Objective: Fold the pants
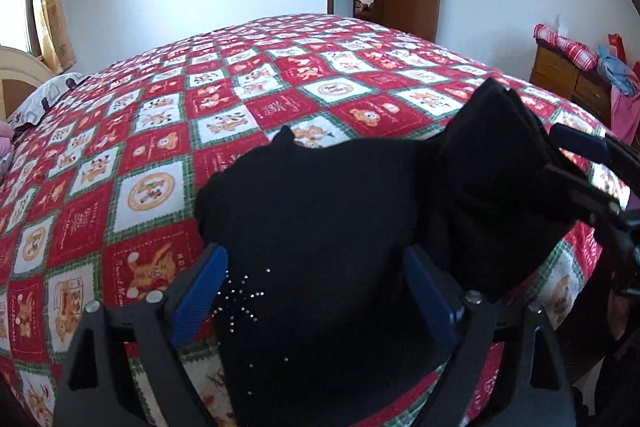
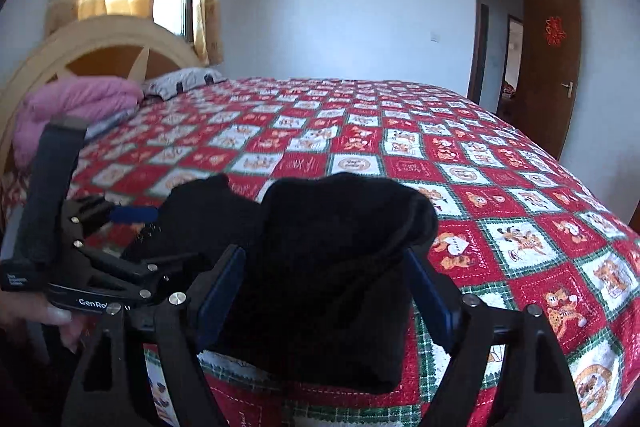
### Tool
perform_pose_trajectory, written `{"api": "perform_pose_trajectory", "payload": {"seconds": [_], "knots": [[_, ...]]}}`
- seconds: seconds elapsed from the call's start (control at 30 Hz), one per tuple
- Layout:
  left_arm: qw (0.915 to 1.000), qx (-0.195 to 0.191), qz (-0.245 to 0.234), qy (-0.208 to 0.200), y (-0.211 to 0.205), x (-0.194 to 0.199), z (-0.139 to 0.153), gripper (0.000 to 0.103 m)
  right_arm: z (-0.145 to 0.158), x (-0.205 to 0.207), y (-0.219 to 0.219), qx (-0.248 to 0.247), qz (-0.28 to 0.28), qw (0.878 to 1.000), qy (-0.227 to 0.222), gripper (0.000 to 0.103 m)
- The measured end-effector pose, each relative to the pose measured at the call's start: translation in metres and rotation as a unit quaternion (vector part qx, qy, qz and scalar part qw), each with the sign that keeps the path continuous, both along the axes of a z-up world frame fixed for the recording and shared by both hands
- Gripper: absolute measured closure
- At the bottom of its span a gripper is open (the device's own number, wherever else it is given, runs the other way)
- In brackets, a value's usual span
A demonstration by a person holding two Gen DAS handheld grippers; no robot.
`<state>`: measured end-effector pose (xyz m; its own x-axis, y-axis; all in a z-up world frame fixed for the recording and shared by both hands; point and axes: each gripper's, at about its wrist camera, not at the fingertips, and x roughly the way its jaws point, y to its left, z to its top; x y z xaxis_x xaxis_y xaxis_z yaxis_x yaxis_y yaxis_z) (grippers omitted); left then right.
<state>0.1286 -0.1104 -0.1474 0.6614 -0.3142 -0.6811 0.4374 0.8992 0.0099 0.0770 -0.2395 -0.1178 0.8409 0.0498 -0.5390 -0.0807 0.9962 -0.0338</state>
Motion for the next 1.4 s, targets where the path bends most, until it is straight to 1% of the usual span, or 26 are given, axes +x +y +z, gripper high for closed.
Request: {"api": "perform_pose_trajectory", "payload": {"seconds": [0.03, 0.07, 0.13, 0.2, 0.27, 0.33, 0.43, 0.57, 0.7, 0.83, 0.9, 0.97, 1.0, 1.03, 1.1, 1.17, 1.2, 1.23, 1.27, 1.3, 1.33, 1.4], "knots": [[1.0, 0.005, -0.001, 0.003, -0.002, 0.001, -0.003, 0.011, -0.001, 0.001, -0.001, 0.005, 0.003, 1.0, 0.004, 0.035], [1.0, 0.006, -0.002, 0.006, -0.002, 0.001, -0.004, 0.009, -0.002, 0.002, -0.004, 0.015, 0.004, 1.0, 0.01, 0.042], [0.9999, 0.009, -0.003, 0.014, -0.004, 0.003, -0.008, 0.008, -0.004, 0.004, -0.008, 0.023, 0.011, 0.999, 0.027, 0.074], [0.9999, 0.006, -0.003, 0.015, -0.003, 0.006, -0.011, 0.008, -0.007, 0.006, -0.014, 0.033, 0.02, 0.998, 0.047, 0.085], [0.9999, 0.003, -0.004, 0.016, -0.002, 0.006, -0.012, 0.007, -0.01, 0.003, -0.018, 0.026, 0.015, 0.998, 0.057, 0.089], [0.9998, -0.002, -0.003, 0.021, 0.0, 0.007, -0.013, 0.005, -0.011, -0.001, -0.026, 0.028, 0.009, 0.997, 0.064, 0.089], [0.9995, -0.012, 0.0, 0.029, 0.004, 0.01, -0.017, 0.004, -0.014, -0.006, -0.046, 0.049, -0.016, 0.995, 0.079, 0.089], [0.9991, -0.021, 0.004, 0.036, 0.008, 0.012, -0.021, 0.002, -0.021, -0.006, -0.075, 0.088, -0.057, 0.988, 0.109, 0.089], [0.9989, -0.025, 0.005, 0.04, 0.01, 0.014, -0.024, 0.0, -0.03, -0.006, -0.09, 0.101, -0.077, 0.983, 0.133, 0.089], [0.9985, -0.036, 0.009, 0.04, 0.016, 0.017, -0.028, 0.0, -0.034, -0.005, -0.097, 0.089, -0.095, 0.979, 0.156, 0.089], [0.9979, -0.044, 0.011, 0.046, 0.02, 0.018, -0.03, 0.0, -0.038, -0.007, -0.099, 0.074, -0.101, 0.976, 0.176, 0.086], [0.9978, -0.047, 0.01, 0.046, 0.021, 0.018, -0.03, 0.0, -0.041, -0.013, -0.102, 0.071, -0.092, 0.973, 0.197, 0.085], [0.9977, -0.048, 0.011, 0.046, 0.021, 0.018, -0.03, 0.0, -0.04, -0.017, -0.102, 0.07, -0.092, 0.974, 0.197, 0.081], [0.9977, -0.049, 0.012, 0.046, 0.022, 0.018, -0.03, 0.0, -0.035, -0.024, -0.103, 0.067, -0.098, 0.974, 0.191, 0.077], [0.9976, -0.05, 0.013, 0.046, 0.023, 0.017, -0.031, 0.0, -0.026, -0.031, -0.102, 0.054, -0.11, 0.977, 0.175, 0.076], [0.9976, -0.05, 0.013, 0.046, 0.023, 0.016, -0.031, 0.0, -0.009, -0.036, -0.098, 0.026, -0.133, 0.981, 0.14, 0.076], [0.9975, -0.051, 0.013, 0.047, 0.024, 0.016, -0.031, 0.0, -0.001, -0.037, -0.095, 0.024, -0.138, 0.983, 0.12, 0.074], [0.9973, -0.053, 0.014, 0.048, 0.025, 0.016, -0.031, 0.0, 0.01, -0.037, -0.092, 0.03, -0.139, 0.985, 0.097, 0.067], [0.9972, -0.054, 0.015, 0.049, 0.025, 0.016, -0.031, 0.0, 0.017, -0.036, -0.09, 0.033, -0.138, 0.986, 0.083, 0.064], [0.9973, -0.054, 0.015, 0.048, 0.025, 0.015, -0.031, 0.0, 0.024, -0.036, -0.085, 0.038, -0.132, 0.988, 0.065, 0.057], [0.9973, -0.053, 0.015, 0.047, 0.025, 0.015, -0.031, 0.0, 0.03, -0.034, -0.078, 0.053, -0.111, 0.991, 0.045, 0.051], [0.9972, -0.056, 0.018, 0.046, 0.026, 0.014, -0.03, 0.0, 0.031, -0.022, -0.063, 0.066, -0.07, 0.994, 0.041, 0.049]]}}
